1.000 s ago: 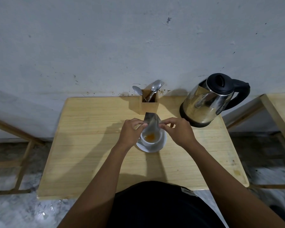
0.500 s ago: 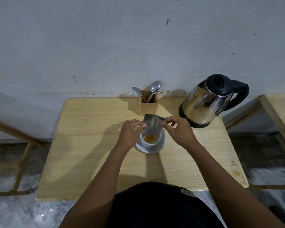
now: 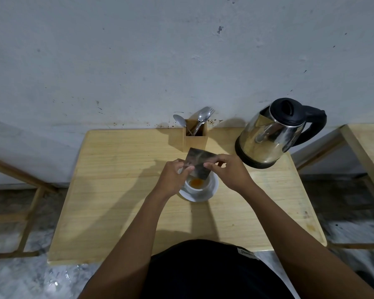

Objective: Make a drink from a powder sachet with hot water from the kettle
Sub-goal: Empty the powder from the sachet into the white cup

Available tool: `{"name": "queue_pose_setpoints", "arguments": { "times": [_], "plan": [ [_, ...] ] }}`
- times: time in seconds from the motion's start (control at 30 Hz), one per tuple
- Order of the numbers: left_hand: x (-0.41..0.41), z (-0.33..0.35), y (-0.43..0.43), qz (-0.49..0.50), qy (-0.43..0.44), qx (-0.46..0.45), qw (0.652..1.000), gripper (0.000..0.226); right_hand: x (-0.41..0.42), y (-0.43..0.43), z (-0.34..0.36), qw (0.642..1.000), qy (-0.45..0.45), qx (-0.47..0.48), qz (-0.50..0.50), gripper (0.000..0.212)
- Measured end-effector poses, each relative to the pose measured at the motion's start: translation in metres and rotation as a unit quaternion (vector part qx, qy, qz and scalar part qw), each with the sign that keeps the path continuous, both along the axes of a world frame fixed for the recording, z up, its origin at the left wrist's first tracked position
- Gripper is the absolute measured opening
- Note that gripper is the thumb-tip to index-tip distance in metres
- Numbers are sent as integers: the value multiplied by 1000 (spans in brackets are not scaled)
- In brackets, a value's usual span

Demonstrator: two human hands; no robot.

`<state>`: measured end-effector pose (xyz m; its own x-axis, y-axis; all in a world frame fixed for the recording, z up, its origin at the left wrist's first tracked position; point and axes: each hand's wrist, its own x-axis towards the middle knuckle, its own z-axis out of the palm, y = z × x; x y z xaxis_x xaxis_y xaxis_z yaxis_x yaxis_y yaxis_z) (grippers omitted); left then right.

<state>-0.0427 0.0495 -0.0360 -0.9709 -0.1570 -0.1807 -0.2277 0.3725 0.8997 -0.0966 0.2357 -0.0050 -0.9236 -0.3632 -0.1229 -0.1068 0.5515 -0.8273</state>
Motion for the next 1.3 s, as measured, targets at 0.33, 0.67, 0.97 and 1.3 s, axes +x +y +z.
{"name": "queue_pose_setpoints", "arguments": {
  "times": [0.33, 0.67, 0.97, 1.3],
  "plan": [
    [-1, 3, 3, 31, 20, -23, 999, 18, -4, 7, -1, 999, 9, -28, -24, 11],
    [-3, 6, 3, 53, 30, -31, 998, 16, -4, 7, 9, 998, 45, -44, -8, 6],
    [-5, 7, 4, 45, 28, -43, 998, 21, -7, 7, 13, 998, 54, 20, -34, 7],
    [-4, 5, 3, 45, 30, -52, 997, 20, -5, 5, 13, 998, 25, 14, -56, 8]
  ]
}}
